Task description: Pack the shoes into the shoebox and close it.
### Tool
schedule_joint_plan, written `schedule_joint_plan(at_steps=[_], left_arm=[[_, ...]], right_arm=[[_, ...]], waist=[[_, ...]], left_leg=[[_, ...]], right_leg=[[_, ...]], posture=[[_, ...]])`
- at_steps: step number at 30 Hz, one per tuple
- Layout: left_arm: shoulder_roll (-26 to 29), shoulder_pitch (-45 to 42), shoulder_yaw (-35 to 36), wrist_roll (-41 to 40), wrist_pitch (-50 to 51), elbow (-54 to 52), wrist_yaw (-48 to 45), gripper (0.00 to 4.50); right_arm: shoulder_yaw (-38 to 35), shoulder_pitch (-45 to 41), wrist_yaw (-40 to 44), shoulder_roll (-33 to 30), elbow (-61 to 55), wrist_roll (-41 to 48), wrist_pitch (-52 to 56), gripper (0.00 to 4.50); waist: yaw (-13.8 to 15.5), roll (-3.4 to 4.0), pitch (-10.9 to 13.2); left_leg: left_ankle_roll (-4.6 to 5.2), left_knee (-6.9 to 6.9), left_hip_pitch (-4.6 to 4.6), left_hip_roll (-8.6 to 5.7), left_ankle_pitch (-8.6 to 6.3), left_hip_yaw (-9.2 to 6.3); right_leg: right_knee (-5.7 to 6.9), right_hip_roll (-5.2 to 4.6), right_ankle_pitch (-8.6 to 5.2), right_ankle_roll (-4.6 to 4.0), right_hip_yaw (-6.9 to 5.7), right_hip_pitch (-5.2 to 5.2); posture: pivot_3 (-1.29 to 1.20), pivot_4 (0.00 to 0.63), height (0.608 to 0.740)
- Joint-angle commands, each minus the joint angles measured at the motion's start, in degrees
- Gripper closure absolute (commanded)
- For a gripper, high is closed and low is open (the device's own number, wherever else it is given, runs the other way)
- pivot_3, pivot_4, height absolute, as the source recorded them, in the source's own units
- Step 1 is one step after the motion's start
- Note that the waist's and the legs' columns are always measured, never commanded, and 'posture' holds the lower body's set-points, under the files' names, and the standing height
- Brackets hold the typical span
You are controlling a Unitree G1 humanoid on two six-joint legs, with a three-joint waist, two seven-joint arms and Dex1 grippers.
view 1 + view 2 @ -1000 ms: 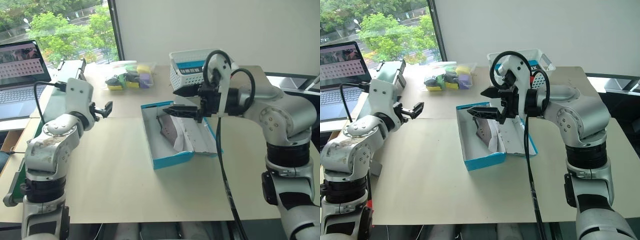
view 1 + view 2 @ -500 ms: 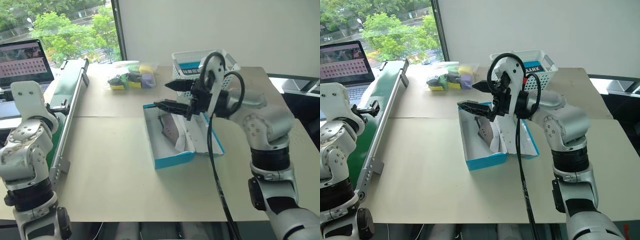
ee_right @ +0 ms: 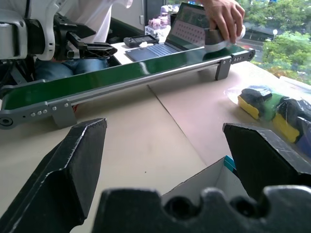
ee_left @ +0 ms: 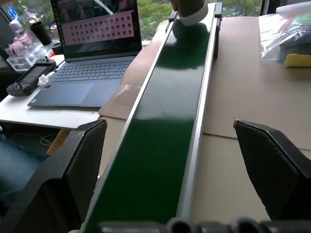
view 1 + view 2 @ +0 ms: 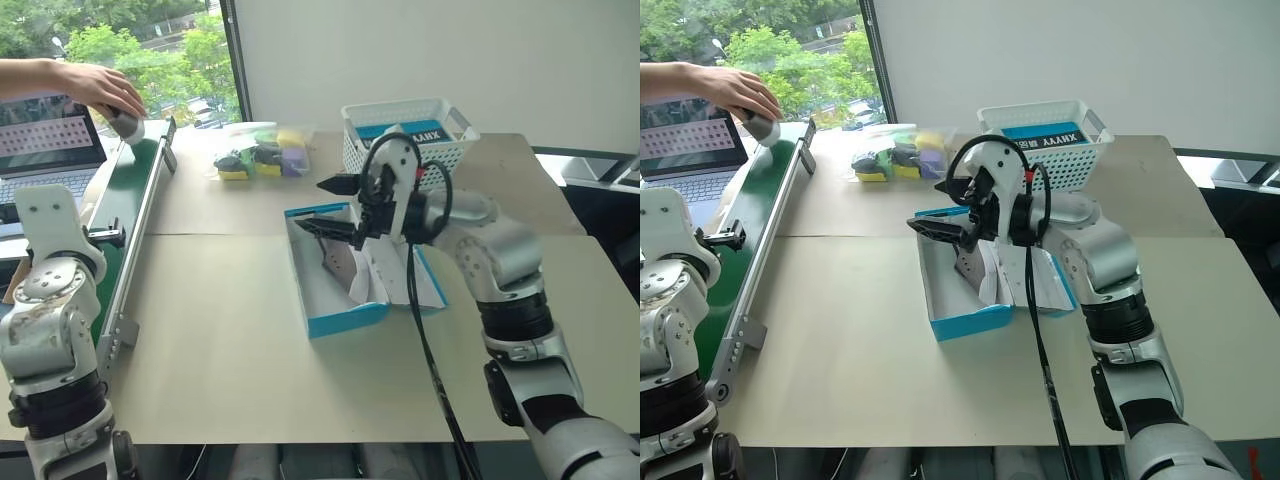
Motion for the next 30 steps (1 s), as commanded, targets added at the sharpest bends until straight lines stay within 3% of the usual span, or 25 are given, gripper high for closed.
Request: schedule_joint_plan(at_steps=[1, 11, 20, 30], left_arm=[[0.03, -1.21, 0.02, 0.66, -3.18, 0.56, -0.59, 0.01], [-1.12, -2.6, -1.29, 1.26, -7.49, 5.63, -0.61, 0.01], [3.64, -5.77, 2.98, -1.66, -10.49, 21.0, -6.55, 0.01], [7.62, -6.78, 3.73, -2.19, -19.25, 34.85, -11.26, 0.01]], right_arm=[[-0.77, 0.81, -2.66, 1.52, -1.0, -0.77, -1.34, 0.0], [2.18, 6.18, -7.26, 5.33, -5.37, -2.67, -1.02, 0.0], [1.95, 7.64, -9.09, 6.32, -8.08, -1.73, 0.92, 0.0], [0.67, 8.56, -1.34, 1.97, -13.35, 4.84, 4.65, 0.0]], waist=[[-0.02, 0.0, 0.0], [-0.11, 0.0, 0.0], [-0.19, 0.0, 0.0], [-0.05, -0.01, 0.0]], left_leg=[[0.0, 0.0, 0.0, 0.0, 0.0, 0.0], [0.0, 0.0, 0.0, 0.0, 0.0, 0.0], [0.0, 0.0, 0.01, -0.01, 0.0, -0.01], [0.0, 0.0, 0.01, -0.01, 0.0, -0.03]], right_leg=[[0.0, 0.0, 0.0, 0.0, 0.0, 0.0], [0.03, 0.0, 0.0, 0.0, 0.0, -0.02], [0.03, 0.01, 0.0, 0.0, -0.01, -0.02], [0.03, 0.01, 0.0, 0.0, -0.04, -0.03]], posture=[[0.0, 0.15, 0.74], [0.0, 0.15, 0.74], [0.0, 0.15, 0.74], [0.0, 0.15, 0.74]])
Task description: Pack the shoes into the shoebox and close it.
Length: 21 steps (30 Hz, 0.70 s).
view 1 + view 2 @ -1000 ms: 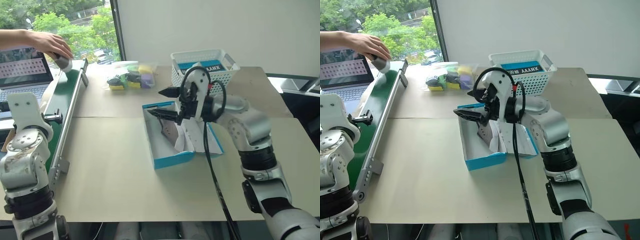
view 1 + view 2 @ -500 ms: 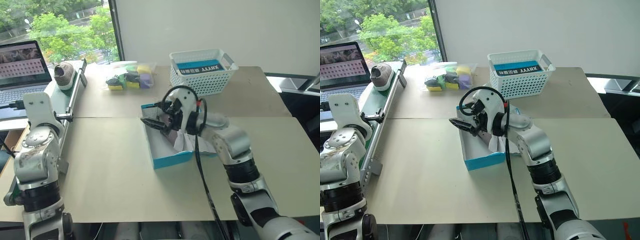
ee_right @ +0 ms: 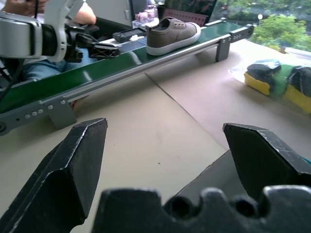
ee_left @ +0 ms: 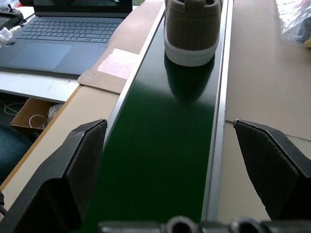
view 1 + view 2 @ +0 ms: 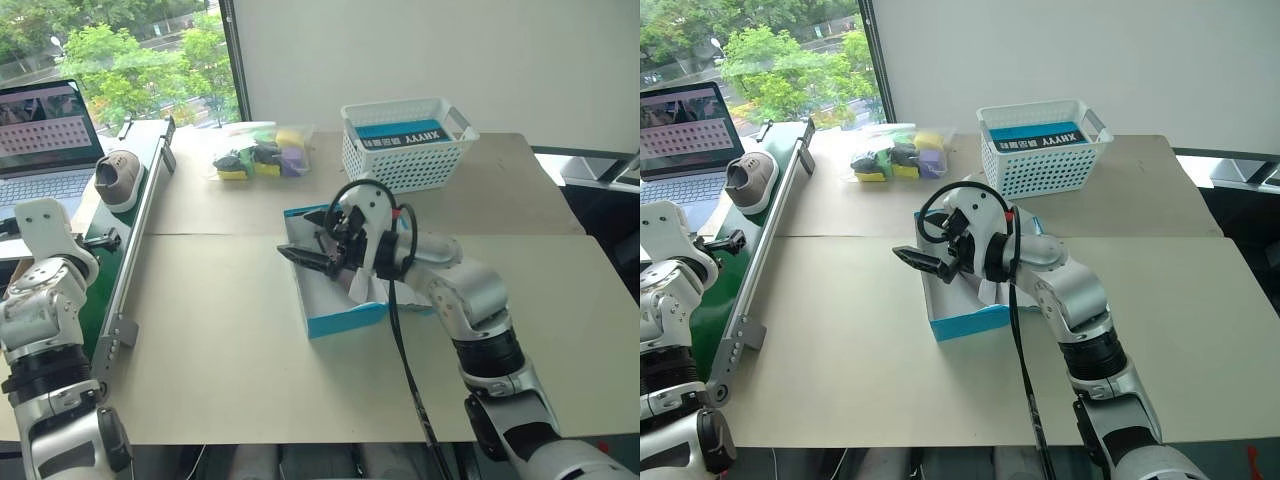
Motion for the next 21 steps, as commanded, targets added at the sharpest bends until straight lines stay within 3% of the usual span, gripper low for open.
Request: schedule_joint_plan(at_steps=[1, 15, 18, 21], left_arm=[[1.85, -0.6, 0.4, -0.05, -4.58, 2.1, -1.56, 0.01], [0.81, -0.49, -1.84, -0.04, -9.98, 11.32, -5.02, 0.01], [0.45, -0.94, -1.83, -1.06, -9.52, 13.14, -5.41, 0.72], [-0.09, -1.02, -2.31, -1.24, -9.55, 12.34, -4.94, 1.72]], right_arm=[[-2.08, -0.51, 3.38, -1.76, -3.9, 4.63, 1.72, 0.0], [-2.54, -0.89, 3.54, -3.61, -5.82, 7.35, 3.17, 0.0], [-2.49, -0.81, 3.26, -4.13, -6.1, 6.88, 2.82, 0.0], [-2.63, -0.82, 2.82, -4.42, -6.42, 7.02, 3.01, 0.0]], waist=[[0.01, 0.0, 0.0], [-0.04, -0.01, -0.01], [-0.04, -0.01, -0.01], [-0.02, -0.01, -0.01]], left_leg=[[0.0, 0.0, 0.0, 0.0, 0.0, 0.0], [0.0, 0.0, 0.02, 0.0, 0.0, 0.0], [0.0, 0.0, 0.02, 0.0, 0.0, 0.0], [0.0, 0.0, 0.07, 0.0, 0.0, 0.0]], right_leg=[[0.0, 0.0, 0.0, 0.0, 0.0, 0.0], [0.02, 0.0, 0.0, 0.0, 0.0, 0.01], [0.01, 0.0, 0.0, 0.0, -0.01, 0.01], [0.06, 0.0, 0.0, 0.0, -0.01, 0.02]], posture=[[0.0, 0.15, 0.74], [0.0, 0.15, 0.74], [0.0, 0.15, 0.74], [0.0, 0.15, 0.74]])
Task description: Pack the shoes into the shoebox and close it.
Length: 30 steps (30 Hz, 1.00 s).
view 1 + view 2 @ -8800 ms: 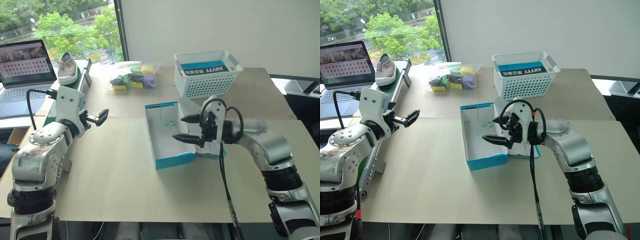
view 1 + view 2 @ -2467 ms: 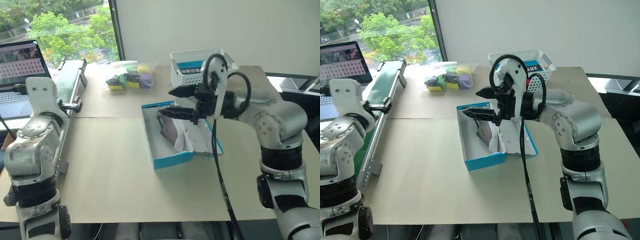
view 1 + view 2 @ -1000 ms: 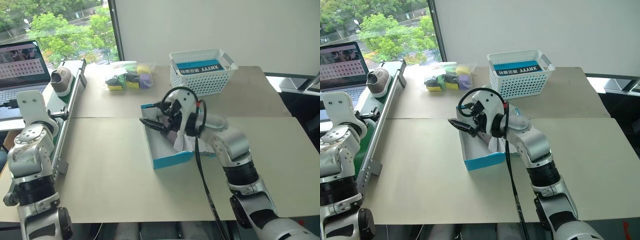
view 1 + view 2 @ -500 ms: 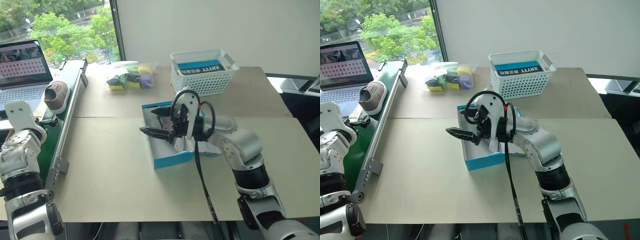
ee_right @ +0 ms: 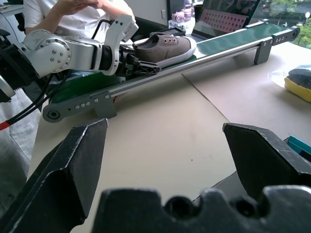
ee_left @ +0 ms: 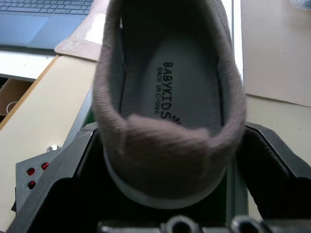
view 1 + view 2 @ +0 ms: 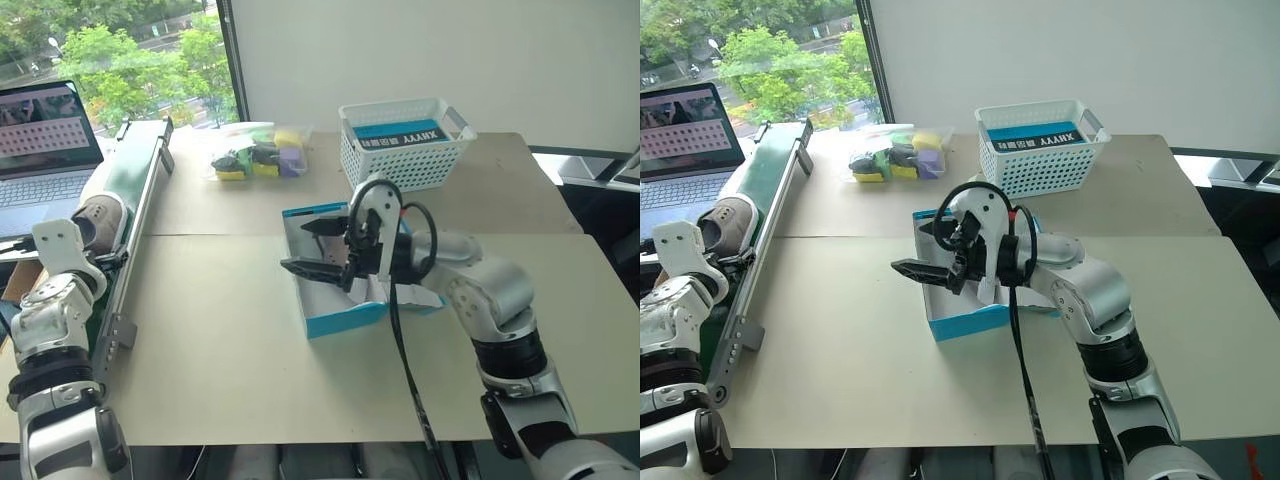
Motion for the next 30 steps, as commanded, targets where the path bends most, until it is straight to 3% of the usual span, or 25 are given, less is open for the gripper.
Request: schedule_joint_plan(at_steps=[1, 8, 13, 18, 24, 30], left_arm=[[-0.36, -0.7, -0.02, -0.61, -0.58, -0.92, 0.56, 1.9], [-3.45, -4.77, -3.13, -1.39, -3.08, -15.13, 2.62, 1.95], [-7.8, -6.07, -14.0, -2.93, -2.43, -31.83, -2.46, 1.95], [-14.62, -7.88, -21.12, -6.75, 3.27, -42.14, -2.99, 1.95], [-20.64, -6.16, -28.51, -8.8, 9.57, -51.36, -1.75, 1.95], [-24.51, -5.25, -30.19, -11.31, 14.42, -56.85, 0.15, 1.95]], right_arm=[[-1.64, -0.77, -0.66, -0.41, -3.01, 0.94, -0.21, 0.0], [-4.14, -0.96, -2.99, 1.1, -3.13, 3.87, 1.94, 0.0], [-16.06, -6.26, -12.2, 8.02, 2.87, 14.27, 8.41, 0.0], [-24.91, -11.44, -22.2, 11.69, 9.31, 20.65, 12.44, 0.0], [-23.97, -12.14, -24.53, 9.14, 12.46, 17.66, 11.53, 0.0], [-24.15, -12.23, -24.48, 8.18, 15.45, 16.32, 9.07, 0.0]], waist=[[0.02, 0.0, 0.0], [1.1, -0.24, 0.0], [1.53, -0.27, -0.01], [1.46, -0.27, -0.01], [0.07, -0.26, 0.0], [-0.18, -0.25, 0.0]], left_leg=[[0.0, 0.0, 0.05, 0.0, 0.0, 0.0], [0.0, 0.02, 0.01, 0.0, 0.0, -0.07], [-0.01, 0.02, -0.19, -0.01, 0.01, -0.12], [-0.01, 0.01, -0.16, 0.0, 0.01, -0.1], [0.0, -0.01, -0.17, -0.01, 0.01, -0.06], [0.0, -0.01, -0.13, -0.01, 0.01, -0.04]], right_leg=[[0.01, 0.0, 0.0, 0.0, 0.0, 0.04], [-0.02, 0.0, 0.0, 0.0, -0.04, 0.09], [0.09, -0.03, 0.01, -0.01, -0.09, 0.03], [0.07, -0.02, 0.01, -0.01, -0.09, 0.06], [0.05, 0.0, 0.01, -0.01, -0.02, 0.03], [-0.03, 0.01, 0.01, -0.01, 0.01, 0.04]], posture=[[0.0, 0.15, 0.74], [0.0, 0.15, 0.74], [0.0, 0.15, 0.74], [0.0, 0.15, 0.74], [0.0, 0.15, 0.74], [0.0, 0.15, 0.74]])
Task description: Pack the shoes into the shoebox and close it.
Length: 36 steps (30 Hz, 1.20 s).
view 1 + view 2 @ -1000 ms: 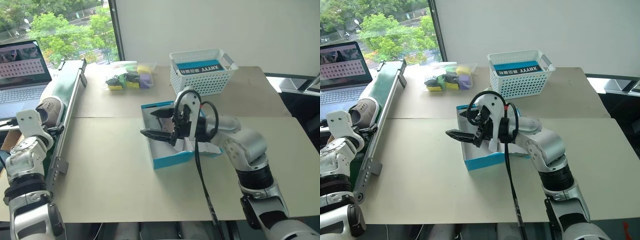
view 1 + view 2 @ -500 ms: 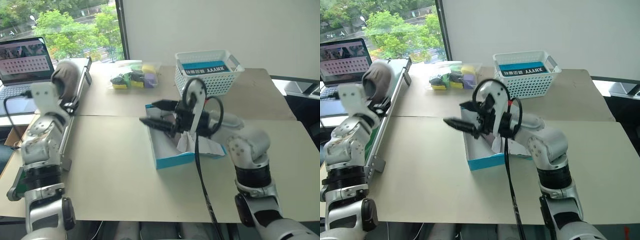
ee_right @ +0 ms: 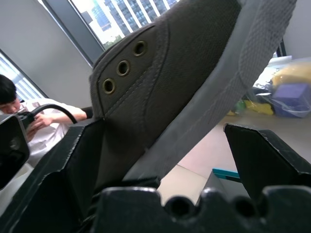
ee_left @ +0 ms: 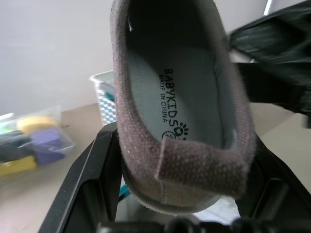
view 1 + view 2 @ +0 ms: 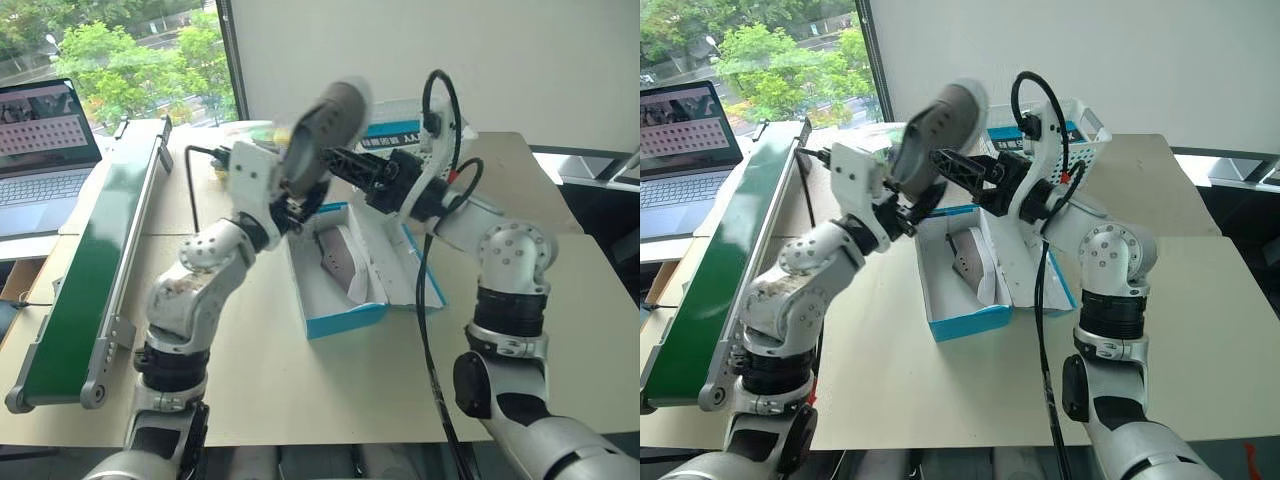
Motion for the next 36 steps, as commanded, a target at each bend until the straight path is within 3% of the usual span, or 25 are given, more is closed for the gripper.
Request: schedule_joint_plan(at_steps=[1, 5, 9, 12, 13, 14, 16, 17, 22, 26, 29, 31, 36], left_arm=[[-1.39, -0.94, -0.02, -2.24, 2.04, -6.0, 0.89, 1.95], [-1.89, -0.12, 0.11, -3.3, 4.45, -7.91, 1.39, 1.95], [-0.61, 2.53, -0.77, -3.16, 6.8, -8.84, 1.35, 1.95], [-0.52, 3.29, 2.98, -4.96, 9.04, -7.34, 1.62, 1.95], [-0.21, 3.42, 4.1, -5.72, 9.85, -6.97, 1.45, 1.03], [0.33, 3.52, 4.69, -6.2, 10.27, -6.83, 1.06, 0.88], [1.39, 3.58, 4.99, -6.62, 10.7, -6.93, 0.56, 0.03], [1.94, 3.5, 5.8, -7.32, 11.47, -6.8, 0.34, 0.0], [9.78, 3.51, 10.87, -9.68, 14.0, -4.03, -4.36, 0.0], [20.79, 4.4, 7.4, -5.18, 10.98, 0.57, -10.51, 0.0], [28.14, 5.5, 1.75, 2.75, 6.12, 6.44, -12.0, 0.0], [29.84, 6.31, 0.11, 5.85, 2.63, 8.6, -12.36, 0.0], [27.21, 4.48, 1.99, 7.39, -1.03, 12.04, -11.36, 0.0]], right_arm=[[-1.71, -1.99, -0.27, 0.17, 1.3, 0.31, -2.61, 0.0], [-3.84, -3.07, -1.05, 0.68, 3.9, 0.59, -4.14, 0.0], [-5.02, -3.94, -1.66, 1.04, 4.93, 0.86, -5.45, 1.32], [-4.6, -4.0, -1.63, 0.99, 4.06, 1.54, -5.08, 2.27], [-4.45, -3.98, -1.63, 1.0, 3.68, 1.85, -4.86, 2.57], [-4.36, -3.98, -1.76, 1.06, 3.47, 2.06, -4.8, 2.93], [-4.25, -3.97, -2.08, 1.13, 3.37, 2.26, -4.85, 3.68], [-4.24, -3.98, -2.24, 1.18, 3.27, 2.42, -4.81, 4.0], [-3.78, -4.18, -2.64, 0.58, 2.86, 2.15, -4.08, 4.11], [0.4, -5.98, -6.87, -2.8, 4.4, -3.18, 0.53, 4.11], [10.25, -6.95, -4.13, -7.72, 3.24, -7.46, 6.53, 4.11], [13.57, -7.61, -1.5, -9.17, 2.26, -8.05, 8.19, 4.11], [20.9, -7.59, 3.0, -10.61, 3.8, -11.78, 9.3, 4.11]], waist=[[0.0, 0.0, 0.0], [0.06, 0.0, 0.0], [0.02, 0.01, 0.0], [0.17, 0.02, 0.01], [0.18, 0.02, 0.01], [0.17, 0.02, 0.01], [0.12, 0.03, 0.01], [0.13, 0.03, 0.02], [-0.07, 0.05, 0.03], [0.0, 0.15, 0.09], [0.12, 0.17, 0.1], [0.04, 0.18, 0.1], [0.22, 0.19, 0.12]], left_leg=[[0.0, 0.0, 0.01, 0.0, 0.0, 0.0], [0.0, 0.02, 0.02, -0.02, 0.0, 0.0], [0.0, 0.01, 0.03, -0.01, 0.0, 0.01], [0.0, 0.01, 0.01, -0.02, 0.0, 0.0], [0.0, 0.01, 0.01, -0.01, 0.0, 0.0], [0.0, 0.01, 0.02, -0.01, 0.0, 0.0], [0.0, 0.01, 0.03, -0.01, 0.0, 0.0], [0.0, 0.01, 0.02, -0.01, 0.0, 0.0], [0.0, 0.01, 0.04, 0.0, 0.0, 0.0], [0.0, 0.0, 0.06, -0.02, 0.0, 0.01], [0.0, -0.04, 0.06, -0.03, 0.0, 0.02], [0.0, -0.08, 0.06, -0.02, 0.0, 0.02], [0.0, -0.11, -0.09, 0.0, 0.0, 0.02]], right_leg=[[-0.06, 0.0, 0.0, 0.0, 0.0, 0.0], [-0.08, 0.0, 0.0, 0.0, 0.02, 0.0], [-0.06, 0.0, 0.0, 0.0, 0.02, 0.0], [-0.07, 0.0, 0.0, 0.0, 0.02, 0.0], [-0.07, 0.0, 0.0, 0.0, 0.02, 0.0], [-0.08, 0.0, 0.0, 0.0, 0.02, 0.0], [-0.08, 0.0, 0.0, 0.0, 0.01, 0.0], [-0.08, 0.0, 0.0, 0.0, 0.02, 0.0], [-0.09, 0.02, 0.0, 0.0, 0.02, -0.01], [-0.1, 0.03, -0.01, 0.0, 0.02, -0.01], [-0.17, 0.02, -0.01, 0.0, 0.02, -0.01], [-0.24, 0.03, -0.02, -0.02, 0.01, -0.02], [-0.3, 0.02, -0.02, -0.02, 0.0, -0.13]], posture=[[0.0, 0.15, 0.74], [0.0, 0.15, 0.74], [0.0, 0.15, 0.74], [0.0, 0.15, 0.74], [0.0, 0.15, 0.74], [0.0, 0.15, 0.74], [0.0, 0.15, 0.74], [0.0, 0.15, 0.74], [0.0, 0.15, 0.74], [0.0, 0.15, 0.74], [0.0, 0.15, 0.74], [0.0, 0.15, 0.74], [0.0, 0.15, 0.74]])
